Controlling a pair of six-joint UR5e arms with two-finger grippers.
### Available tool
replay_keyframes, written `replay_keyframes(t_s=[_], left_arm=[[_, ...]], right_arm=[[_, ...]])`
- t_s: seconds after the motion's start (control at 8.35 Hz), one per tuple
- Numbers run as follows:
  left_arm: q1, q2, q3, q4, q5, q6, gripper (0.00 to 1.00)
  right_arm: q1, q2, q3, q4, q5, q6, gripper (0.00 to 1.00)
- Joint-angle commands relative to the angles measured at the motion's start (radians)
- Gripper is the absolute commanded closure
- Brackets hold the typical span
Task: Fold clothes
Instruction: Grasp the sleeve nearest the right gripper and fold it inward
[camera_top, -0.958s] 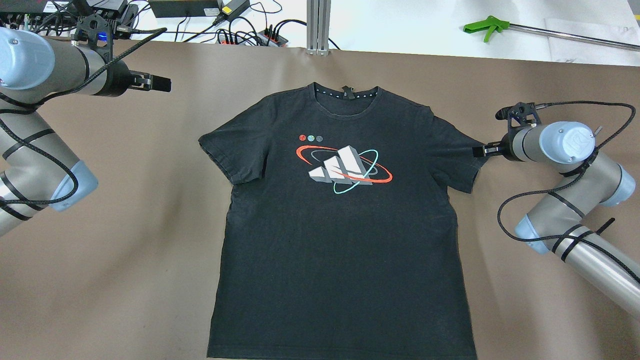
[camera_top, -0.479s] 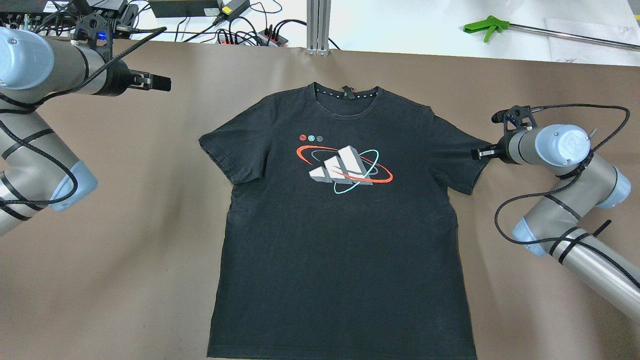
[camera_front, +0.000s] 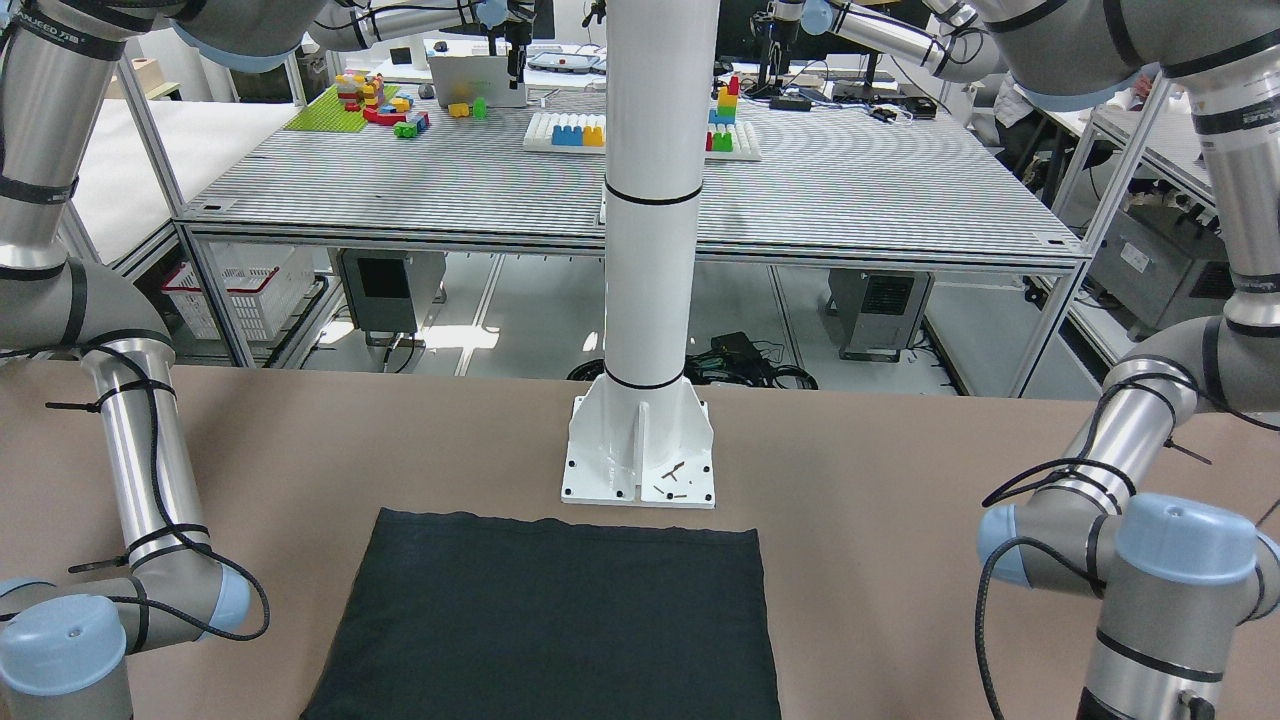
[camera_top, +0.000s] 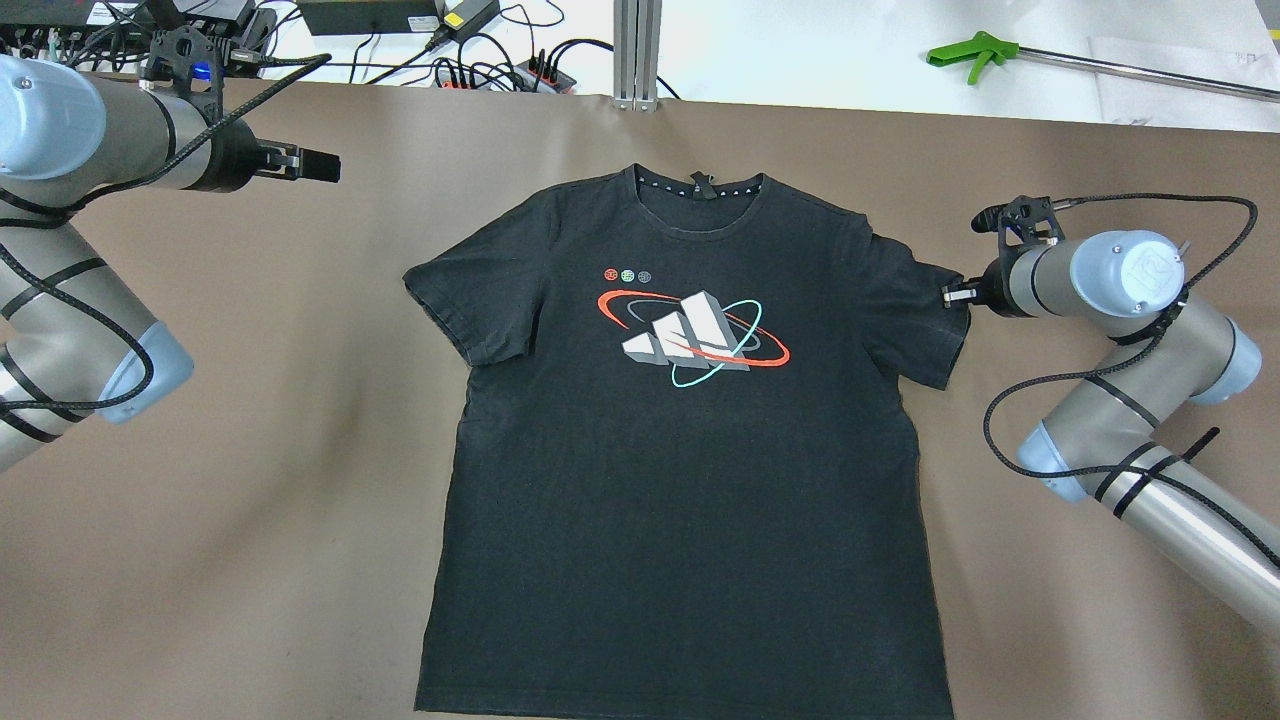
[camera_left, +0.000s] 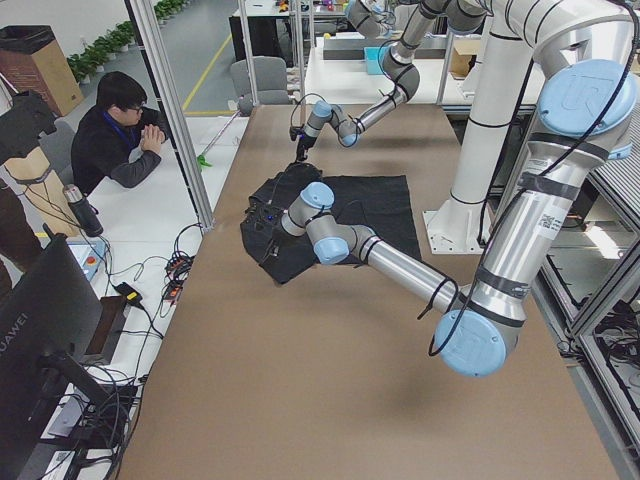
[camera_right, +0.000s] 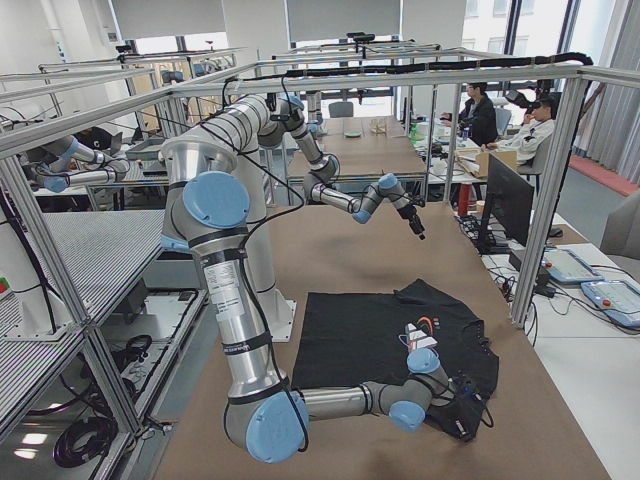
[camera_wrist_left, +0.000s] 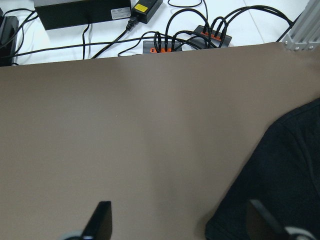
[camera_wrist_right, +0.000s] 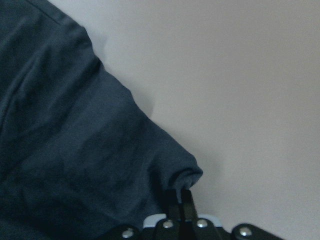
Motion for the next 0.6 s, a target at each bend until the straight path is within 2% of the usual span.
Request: replay_keyframes(t_s=[0.0, 0.12, 0.24, 0.36, 0.48], left_arm=[[0.0, 0.007, 0.001, -0.002, -0.001, 0.002, 0.05], [0.0, 0.01, 0.003, -0.002, -0.001, 0.003, 0.05], [0.0, 0.01, 0.007, -0.002, -0.001, 0.003, 0.05], [0.0, 0.011, 0.011, 0.0, -0.001, 0.006, 0.05], [0.001, 0.01, 0.026, -0.002, -0.001, 0.011, 0.05]], right_arm=[[0.028, 0.033, 0.181, -0.203, 0.07, -0.003, 1.0], [0.027, 0.094, 0.222, -0.291, 0.068, -0.001, 1.0], [-0.008, 0.147, 0.221, -0.311, 0.062, 0.002, 1.0], [-0.05, 0.184, 0.201, -0.316, 0.039, 0.019, 1.0], [-0.068, 0.247, 0.134, -0.313, -0.035, 0.113, 1.0]])
